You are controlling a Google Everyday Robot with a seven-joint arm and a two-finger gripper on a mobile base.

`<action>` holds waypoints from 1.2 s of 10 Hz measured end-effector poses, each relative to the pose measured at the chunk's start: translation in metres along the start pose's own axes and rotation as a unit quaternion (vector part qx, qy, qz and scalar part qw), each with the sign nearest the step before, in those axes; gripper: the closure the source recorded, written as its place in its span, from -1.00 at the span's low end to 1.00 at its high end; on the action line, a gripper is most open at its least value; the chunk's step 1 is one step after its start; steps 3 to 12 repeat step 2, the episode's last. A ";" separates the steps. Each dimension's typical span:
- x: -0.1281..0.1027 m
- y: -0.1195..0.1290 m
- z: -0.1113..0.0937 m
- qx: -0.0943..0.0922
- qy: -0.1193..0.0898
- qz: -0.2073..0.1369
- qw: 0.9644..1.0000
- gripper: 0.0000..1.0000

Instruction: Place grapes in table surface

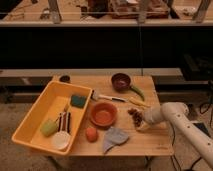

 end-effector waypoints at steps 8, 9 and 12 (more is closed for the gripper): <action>-0.008 -0.002 -0.019 -0.004 0.002 0.000 1.000 -0.60; -0.008 -0.002 -0.019 -0.004 0.002 0.000 1.000 -0.60; -0.008 -0.002 -0.019 -0.004 0.002 0.000 1.000 -0.60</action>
